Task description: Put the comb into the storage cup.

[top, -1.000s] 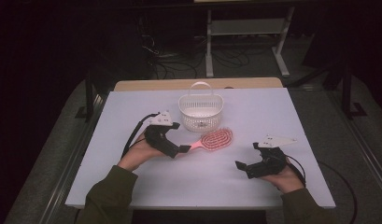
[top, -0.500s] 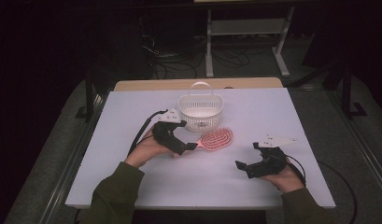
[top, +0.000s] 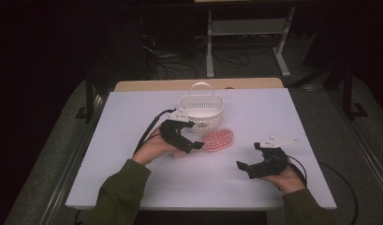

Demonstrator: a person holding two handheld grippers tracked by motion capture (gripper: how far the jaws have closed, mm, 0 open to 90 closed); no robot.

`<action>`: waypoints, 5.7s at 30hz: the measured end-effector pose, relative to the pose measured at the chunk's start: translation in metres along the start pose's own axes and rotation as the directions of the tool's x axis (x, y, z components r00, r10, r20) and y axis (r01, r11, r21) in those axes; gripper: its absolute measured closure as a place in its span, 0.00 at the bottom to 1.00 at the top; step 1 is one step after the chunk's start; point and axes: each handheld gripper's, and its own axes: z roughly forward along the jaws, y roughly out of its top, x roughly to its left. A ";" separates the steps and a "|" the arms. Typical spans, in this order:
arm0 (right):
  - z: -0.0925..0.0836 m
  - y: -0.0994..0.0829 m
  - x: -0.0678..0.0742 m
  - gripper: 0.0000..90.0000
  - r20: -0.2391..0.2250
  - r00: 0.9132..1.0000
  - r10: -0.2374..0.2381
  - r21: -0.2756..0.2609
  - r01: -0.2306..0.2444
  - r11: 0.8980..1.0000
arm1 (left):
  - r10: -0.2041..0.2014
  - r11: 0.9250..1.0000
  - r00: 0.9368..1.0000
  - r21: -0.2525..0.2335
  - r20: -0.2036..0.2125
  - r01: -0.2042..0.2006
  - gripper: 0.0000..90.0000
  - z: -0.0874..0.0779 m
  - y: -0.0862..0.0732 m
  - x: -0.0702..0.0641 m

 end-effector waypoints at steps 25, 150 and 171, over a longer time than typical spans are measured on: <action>-0.001 0.001 -0.001 0.00 0.001 1.000 -0.002 -0.007 0.002 1.000 | 0.030 0.983 0.999 0.185 -0.043 -0.021 0.45 0.015 0.003 0.015; -0.003 0.000 -0.003 0.00 0.005 1.000 0.016 -0.012 -0.015 1.000 | 0.045 0.961 0.999 0.272 -0.012 -0.040 0.78 0.006 -0.006 -0.009; -0.001 0.000 -0.002 0.00 0.005 1.000 0.008 0.006 -0.008 1.000 | 0.015 0.996 0.996 0.093 -0.083 -0.008 0.78 -0.028 -0.031 -0.021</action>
